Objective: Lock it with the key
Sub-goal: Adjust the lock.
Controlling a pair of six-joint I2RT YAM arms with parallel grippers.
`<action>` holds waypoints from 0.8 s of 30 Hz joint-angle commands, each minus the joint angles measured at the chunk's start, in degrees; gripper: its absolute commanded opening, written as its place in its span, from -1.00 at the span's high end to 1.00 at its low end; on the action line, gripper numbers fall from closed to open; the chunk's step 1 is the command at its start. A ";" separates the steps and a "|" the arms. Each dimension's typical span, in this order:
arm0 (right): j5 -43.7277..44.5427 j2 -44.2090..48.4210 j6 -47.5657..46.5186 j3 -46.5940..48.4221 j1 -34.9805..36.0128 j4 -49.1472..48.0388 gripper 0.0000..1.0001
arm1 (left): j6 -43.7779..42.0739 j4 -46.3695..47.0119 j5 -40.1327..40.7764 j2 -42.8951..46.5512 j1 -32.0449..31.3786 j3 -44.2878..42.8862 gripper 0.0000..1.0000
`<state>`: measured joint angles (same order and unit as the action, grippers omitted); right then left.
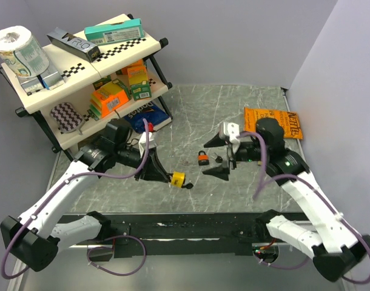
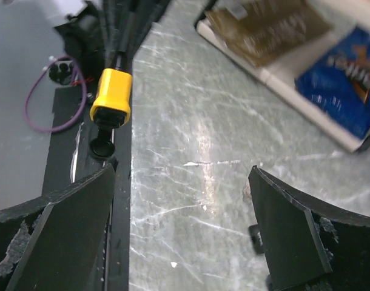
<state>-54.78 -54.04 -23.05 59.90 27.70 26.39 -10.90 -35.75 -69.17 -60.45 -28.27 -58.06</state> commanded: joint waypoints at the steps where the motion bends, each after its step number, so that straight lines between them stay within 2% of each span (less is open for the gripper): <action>1: -4.73 6.57 -7.37 -1.44 1.03 0.86 -0.99 | 0.08 1.98 -4.39 1.65 -3.01 -3.64 0.98; 3: -2.70 9.47 -6.30 -3.81 1.73 -1.51 -0.99 | 3.75 4.44 -6.15 1.73 -3.28 -3.64 0.98; 4: -2.70 10.35 -8.13 -4.00 2.17 1.18 -0.99 | 4.82 5.50 -6.59 1.56 -3.72 -3.64 0.98; 5: -3.31 11.58 -14.77 -3.91 2.53 3.47 -0.99 | 5.79 7.25 -7.29 1.30 -3.98 -3.81 0.98; 8: -4.89 12.38 -23.77 -2.95 4.20 11.21 -0.99 | 10.53 11.73 -10.10 0.16 -4.69 -3.73 0.98; 9: -4.46 12.29 -24.06 -2.68 4.64 11.83 -0.99 | 14.11 12.88 -11.07 -0.11 -5.04 -3.46 0.98; 13: 0.37 10.71 -21.07 -2.60 7.80 9.73 -0.94 | 17.04 17.37 -11.43 -0.81 -6.18 -2.76 0.98; 19: 3.10 10.36 -19.23 -3.65 11.49 4.11 -0.94 | 29.69 32.12 -11.34 -0.64 -7.23 1.28 0.98; 24: 7.14 11.15 -19.40 -5.32 15.79 0.25 -0.95 | 28.92 31.19 -10.99 -1.25 -8.11 1.11 0.98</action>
<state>-50.59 -44.18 -41.60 55.51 40.80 32.29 15.81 -10.33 -77.32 -61.78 -35.48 -56.05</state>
